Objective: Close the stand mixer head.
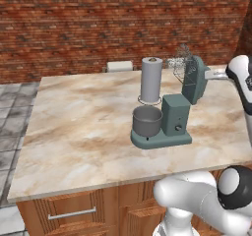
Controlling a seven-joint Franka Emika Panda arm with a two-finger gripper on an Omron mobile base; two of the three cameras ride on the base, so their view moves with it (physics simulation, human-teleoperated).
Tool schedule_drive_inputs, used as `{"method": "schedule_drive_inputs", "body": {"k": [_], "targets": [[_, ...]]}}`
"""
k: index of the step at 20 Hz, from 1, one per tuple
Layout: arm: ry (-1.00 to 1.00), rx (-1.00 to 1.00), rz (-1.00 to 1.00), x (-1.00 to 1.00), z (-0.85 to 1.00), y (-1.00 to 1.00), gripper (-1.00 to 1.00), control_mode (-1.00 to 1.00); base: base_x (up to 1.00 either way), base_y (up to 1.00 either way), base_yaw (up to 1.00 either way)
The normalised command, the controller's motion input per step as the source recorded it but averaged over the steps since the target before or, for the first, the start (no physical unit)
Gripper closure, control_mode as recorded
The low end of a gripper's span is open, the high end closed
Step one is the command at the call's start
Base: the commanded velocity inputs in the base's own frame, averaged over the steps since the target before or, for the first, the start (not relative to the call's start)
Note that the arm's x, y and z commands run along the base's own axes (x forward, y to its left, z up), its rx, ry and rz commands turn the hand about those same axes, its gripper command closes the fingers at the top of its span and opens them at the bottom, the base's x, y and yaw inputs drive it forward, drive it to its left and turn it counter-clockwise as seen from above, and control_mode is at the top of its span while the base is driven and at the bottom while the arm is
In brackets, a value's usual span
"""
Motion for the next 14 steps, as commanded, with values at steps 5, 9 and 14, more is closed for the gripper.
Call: {"method": "schedule_drive_inputs", "body": {"k": [5,9,14], "targets": [[-0.38,-0.24,0.24,0.70,0.00,0.74,-1.00,-1.00,0.00,0.00,0.00],[-0.16,-0.51,0.21,0.80,-0.02,0.81,-1.00,-1.00,0.00,0.00,0.00],[-0.07,-0.59,0.29,0.84,-0.40,1.00,-1.00,-1.00,0.00,0.00,0.00]]}}
